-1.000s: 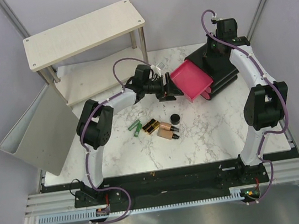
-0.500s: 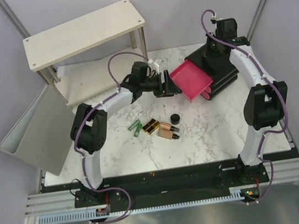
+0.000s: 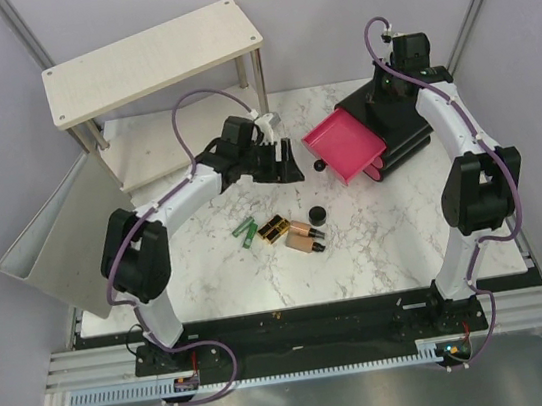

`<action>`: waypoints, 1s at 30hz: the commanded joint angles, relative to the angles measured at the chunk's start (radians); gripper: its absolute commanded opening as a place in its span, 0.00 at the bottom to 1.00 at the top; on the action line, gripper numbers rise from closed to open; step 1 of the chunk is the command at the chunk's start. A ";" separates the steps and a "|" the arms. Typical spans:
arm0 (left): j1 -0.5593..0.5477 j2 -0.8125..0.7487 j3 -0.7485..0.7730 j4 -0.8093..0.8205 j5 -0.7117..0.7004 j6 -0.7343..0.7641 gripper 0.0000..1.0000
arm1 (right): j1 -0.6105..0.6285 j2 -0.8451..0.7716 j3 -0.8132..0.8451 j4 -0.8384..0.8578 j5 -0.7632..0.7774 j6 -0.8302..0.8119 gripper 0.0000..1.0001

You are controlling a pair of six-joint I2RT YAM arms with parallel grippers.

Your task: Organize the makeup

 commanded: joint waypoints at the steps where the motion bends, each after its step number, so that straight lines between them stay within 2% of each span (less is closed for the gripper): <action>1: -0.001 -0.135 -0.101 -0.136 -0.154 0.189 0.80 | 0.001 0.044 -0.026 -0.103 -0.005 -0.015 0.00; 6: -0.041 -0.221 -0.195 -0.164 -0.173 0.365 0.80 | 0.001 0.045 -0.033 -0.101 -0.012 -0.015 0.00; 13: -0.145 -0.220 -0.186 -0.213 -0.266 0.586 0.82 | 0.003 0.042 -0.041 -0.103 -0.014 -0.017 0.00; 20: -0.217 -0.162 -0.134 -0.239 -0.157 0.651 0.84 | 0.003 0.036 -0.047 -0.106 -0.014 -0.020 0.00; 30: -0.286 -0.025 -0.043 -0.414 -0.056 0.695 0.81 | 0.001 0.033 -0.049 -0.114 -0.014 -0.025 0.00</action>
